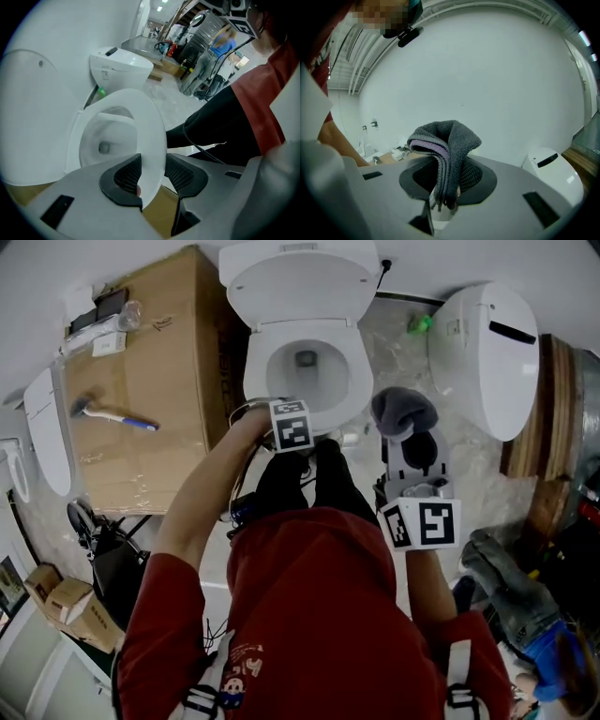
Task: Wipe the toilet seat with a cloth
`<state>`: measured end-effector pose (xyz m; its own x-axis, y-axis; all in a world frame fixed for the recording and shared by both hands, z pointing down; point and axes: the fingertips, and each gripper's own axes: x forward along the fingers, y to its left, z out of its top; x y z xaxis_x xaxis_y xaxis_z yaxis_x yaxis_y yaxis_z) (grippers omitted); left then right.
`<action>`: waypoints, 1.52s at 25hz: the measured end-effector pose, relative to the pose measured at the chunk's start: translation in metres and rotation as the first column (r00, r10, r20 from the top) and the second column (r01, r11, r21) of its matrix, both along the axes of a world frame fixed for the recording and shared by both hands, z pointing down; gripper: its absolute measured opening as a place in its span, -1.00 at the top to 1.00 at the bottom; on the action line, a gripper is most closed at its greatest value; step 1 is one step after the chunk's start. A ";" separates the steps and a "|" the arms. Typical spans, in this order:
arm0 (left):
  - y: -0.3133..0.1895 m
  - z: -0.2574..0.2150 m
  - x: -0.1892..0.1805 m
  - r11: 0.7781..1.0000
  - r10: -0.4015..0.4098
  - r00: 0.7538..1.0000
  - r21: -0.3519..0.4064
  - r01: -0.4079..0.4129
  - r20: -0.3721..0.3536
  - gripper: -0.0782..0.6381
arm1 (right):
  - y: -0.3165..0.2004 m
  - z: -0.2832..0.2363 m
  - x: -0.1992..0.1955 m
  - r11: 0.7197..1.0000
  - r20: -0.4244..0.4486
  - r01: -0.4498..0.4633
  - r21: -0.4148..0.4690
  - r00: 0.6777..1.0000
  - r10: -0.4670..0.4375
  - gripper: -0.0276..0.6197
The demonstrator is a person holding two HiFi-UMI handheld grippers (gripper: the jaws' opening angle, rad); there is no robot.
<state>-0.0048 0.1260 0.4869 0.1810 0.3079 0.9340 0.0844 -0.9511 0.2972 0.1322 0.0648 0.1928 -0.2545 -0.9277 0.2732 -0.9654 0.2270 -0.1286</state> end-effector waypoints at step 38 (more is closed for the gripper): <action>0.089 0.248 -0.027 0.993 -0.006 1.000 -0.118 0.010 0.031 0.74 | 0.003 0.293 -0.041 0.945 -0.051 0.169 -0.281 0.980 -0.191 0.68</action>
<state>-0.0317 0.2152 0.7350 0.1559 0.4155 0.8961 0.0662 -0.9096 0.4102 0.0907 0.0676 0.4861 -0.3788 -0.7550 0.5353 -0.9210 0.3644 -0.1378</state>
